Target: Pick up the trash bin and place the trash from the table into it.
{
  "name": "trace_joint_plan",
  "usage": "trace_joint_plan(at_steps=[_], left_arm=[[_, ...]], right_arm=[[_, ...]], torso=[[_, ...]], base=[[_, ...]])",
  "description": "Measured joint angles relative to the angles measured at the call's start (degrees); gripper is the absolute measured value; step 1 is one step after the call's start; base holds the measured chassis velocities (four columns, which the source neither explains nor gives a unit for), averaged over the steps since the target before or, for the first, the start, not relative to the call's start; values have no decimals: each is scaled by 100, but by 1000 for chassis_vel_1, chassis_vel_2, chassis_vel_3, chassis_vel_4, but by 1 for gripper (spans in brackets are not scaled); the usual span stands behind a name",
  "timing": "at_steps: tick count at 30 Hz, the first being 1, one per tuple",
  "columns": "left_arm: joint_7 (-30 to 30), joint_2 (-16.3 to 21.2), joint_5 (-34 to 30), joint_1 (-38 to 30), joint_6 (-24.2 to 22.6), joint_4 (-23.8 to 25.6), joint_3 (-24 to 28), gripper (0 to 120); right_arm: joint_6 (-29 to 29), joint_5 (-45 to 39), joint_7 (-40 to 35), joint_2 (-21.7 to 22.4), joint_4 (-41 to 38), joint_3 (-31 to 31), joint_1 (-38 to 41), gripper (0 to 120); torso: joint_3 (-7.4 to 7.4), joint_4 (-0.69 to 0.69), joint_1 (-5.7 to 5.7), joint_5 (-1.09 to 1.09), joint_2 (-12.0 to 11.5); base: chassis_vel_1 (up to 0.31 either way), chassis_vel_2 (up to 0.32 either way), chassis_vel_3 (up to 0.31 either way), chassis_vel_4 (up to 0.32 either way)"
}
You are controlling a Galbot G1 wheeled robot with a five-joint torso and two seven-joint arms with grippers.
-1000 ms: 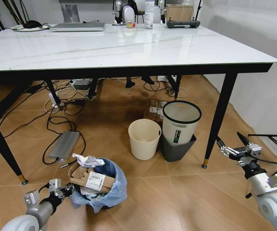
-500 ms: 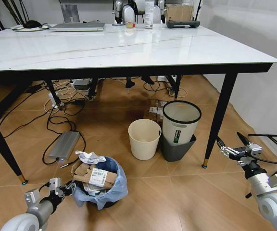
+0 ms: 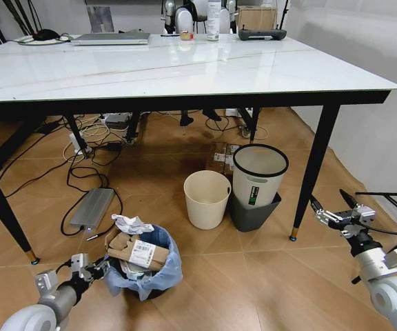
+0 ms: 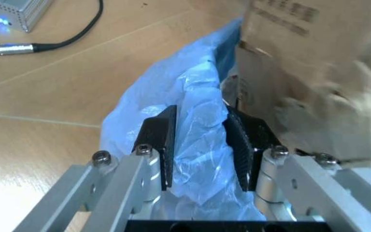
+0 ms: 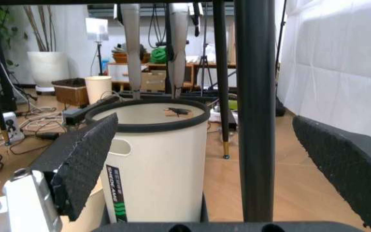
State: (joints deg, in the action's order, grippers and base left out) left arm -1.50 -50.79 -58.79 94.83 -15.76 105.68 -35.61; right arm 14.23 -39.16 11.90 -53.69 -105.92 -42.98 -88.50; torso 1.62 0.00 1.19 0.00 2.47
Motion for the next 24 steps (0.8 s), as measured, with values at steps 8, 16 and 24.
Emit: trace_joint_plan(at_steps=[8,16,24], left_arm=[[8,23,-21,23,-5,85,-9,34],[16,66,-64,116,-11,191,-91,35],[19,140,-62,407,-26,336,-314,37]], right_arm=[[0,0,0,0,0,0,0,100],[0,0,0,0,0,0,0,100],[0,0,0,0,0,0,0,100]], torso=[[0,0,0,0,0],[0,0,0,0,0],[0,0,0,0,0]], base=[[0,0,0,0],[0,0,0,0],[0,0,0,0]])
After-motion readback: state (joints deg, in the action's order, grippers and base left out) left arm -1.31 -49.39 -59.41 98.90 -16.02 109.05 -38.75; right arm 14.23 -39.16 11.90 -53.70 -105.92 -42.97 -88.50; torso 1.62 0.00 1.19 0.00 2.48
